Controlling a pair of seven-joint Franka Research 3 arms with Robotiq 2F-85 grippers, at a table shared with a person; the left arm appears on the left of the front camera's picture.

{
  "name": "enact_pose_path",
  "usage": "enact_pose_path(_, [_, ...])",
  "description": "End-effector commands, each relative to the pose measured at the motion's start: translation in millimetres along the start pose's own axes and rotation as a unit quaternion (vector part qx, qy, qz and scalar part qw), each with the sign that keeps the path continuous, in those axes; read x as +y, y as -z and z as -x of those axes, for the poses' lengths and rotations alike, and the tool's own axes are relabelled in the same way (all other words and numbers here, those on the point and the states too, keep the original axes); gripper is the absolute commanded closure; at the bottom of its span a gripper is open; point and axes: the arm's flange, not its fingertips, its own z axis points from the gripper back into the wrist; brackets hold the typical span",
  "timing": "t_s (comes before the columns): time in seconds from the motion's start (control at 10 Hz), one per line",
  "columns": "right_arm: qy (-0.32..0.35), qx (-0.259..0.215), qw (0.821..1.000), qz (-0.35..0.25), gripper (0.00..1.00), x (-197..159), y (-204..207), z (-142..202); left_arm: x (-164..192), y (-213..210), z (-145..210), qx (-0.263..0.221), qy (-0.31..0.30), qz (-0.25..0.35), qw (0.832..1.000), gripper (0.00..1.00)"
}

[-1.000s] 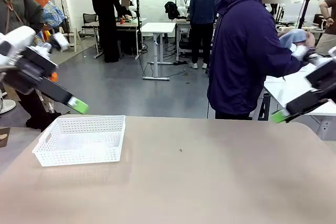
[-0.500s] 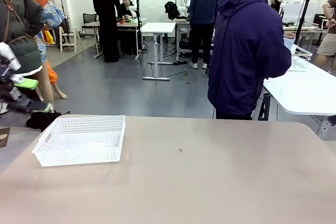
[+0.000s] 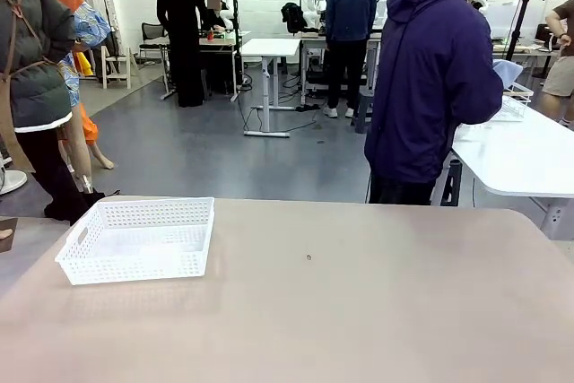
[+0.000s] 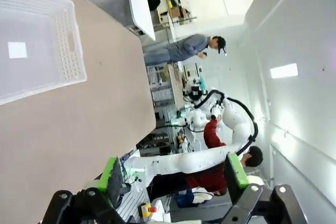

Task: Clean and organize the cups into the basket.
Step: Pick up the Organizing basket and move it to the center of the table, then pick up the Reusable plastic cup from the right side of the table and place it inside the Organizing basket.

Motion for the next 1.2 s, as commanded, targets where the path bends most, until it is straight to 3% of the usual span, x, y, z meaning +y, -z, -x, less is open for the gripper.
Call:
enact_pose_path(0.0, [-0.003, -0.032, 0.999, 0.015, 0.0, 24, -9, 15, -14, -21, 11, -0.009, -0.004, -0.018, 1.0, 0.0])
enact_pose_path(0.2, [-0.002, -0.033, 0.997, 0.063, 0.0, 38, -15, 27, -17, -31, 21, -0.026, -0.001, -0.042, 0.999, 0.0])
enact_pose_path(0.4, [-0.004, -0.007, 0.996, 0.09, 0.0, 47, 0, 21, -24, -18, 14, -0.004, 0.003, -0.079, 0.997, 0.0])
enact_pose_path(0.5, [-0.021, 0.0, 0.995, 0.097, 0.0, 54, 13, 12, -14, -37, 18, -0.026, 0.007, -0.033, 0.999, 0.0])
enact_pose_path(0.6, [-0.014, -0.021, 0.997, 0.072, 0.0, 48, -19, 23, -14, -37, 18, -0.026, 0.007, -0.033, 0.999, 0.0])
enact_pose_path(1.1, [-0.014, -0.021, 0.997, 0.072, 0.0, 48, -19, 23, -14, -37, 18, -0.026, 0.007, -0.033, 0.999, 0.0])
